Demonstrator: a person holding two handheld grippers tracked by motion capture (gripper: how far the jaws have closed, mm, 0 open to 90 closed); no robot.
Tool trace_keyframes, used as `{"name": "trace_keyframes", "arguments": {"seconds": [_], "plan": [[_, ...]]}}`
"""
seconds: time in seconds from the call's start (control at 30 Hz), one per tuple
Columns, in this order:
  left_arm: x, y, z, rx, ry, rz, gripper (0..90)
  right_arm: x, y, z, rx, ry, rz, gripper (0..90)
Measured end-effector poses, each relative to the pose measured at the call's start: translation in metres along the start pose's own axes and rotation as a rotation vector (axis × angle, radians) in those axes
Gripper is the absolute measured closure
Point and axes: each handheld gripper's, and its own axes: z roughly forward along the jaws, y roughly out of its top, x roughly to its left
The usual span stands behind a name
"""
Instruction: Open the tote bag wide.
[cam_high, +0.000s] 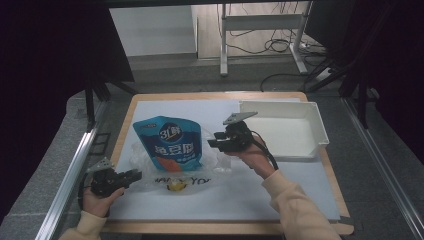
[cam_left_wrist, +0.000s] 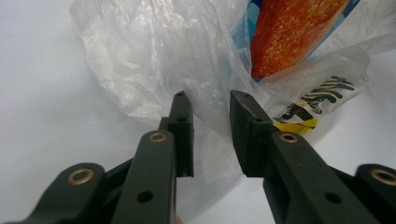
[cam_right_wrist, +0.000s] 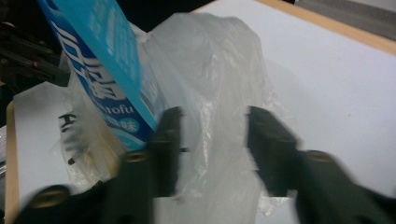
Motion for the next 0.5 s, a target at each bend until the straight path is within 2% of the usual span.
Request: {"name": "trace_keyframes", "arguments": {"seconds": [0.07,0.17,0.3,0.43,0.5], "plan": [[0.0,0.0,0.001,0.006,-0.008,0.0,76.2,0.0,-0.003,0.002,-0.011,-0.008,0.009,79.2],[0.0,0.0,0.002,0.017,-0.013,0.011,83.9,-0.001,-0.009,0.006,-0.023,-0.041,0.016,88.1],[0.0,0.0,0.006,0.043,-0.002,0.015,89.5,-0.001,-0.019,0.011,-0.037,-0.162,0.005,88.8],[0.0,-0.001,0.01,0.068,0.011,0.033,89.9,0.001,-0.031,0.019,-0.023,-0.237,-0.006,88.8],[0.0,-0.002,0.012,0.078,0.015,0.035,89.9,0.003,-0.037,0.024,-0.008,-0.256,-0.014,88.8]]}}
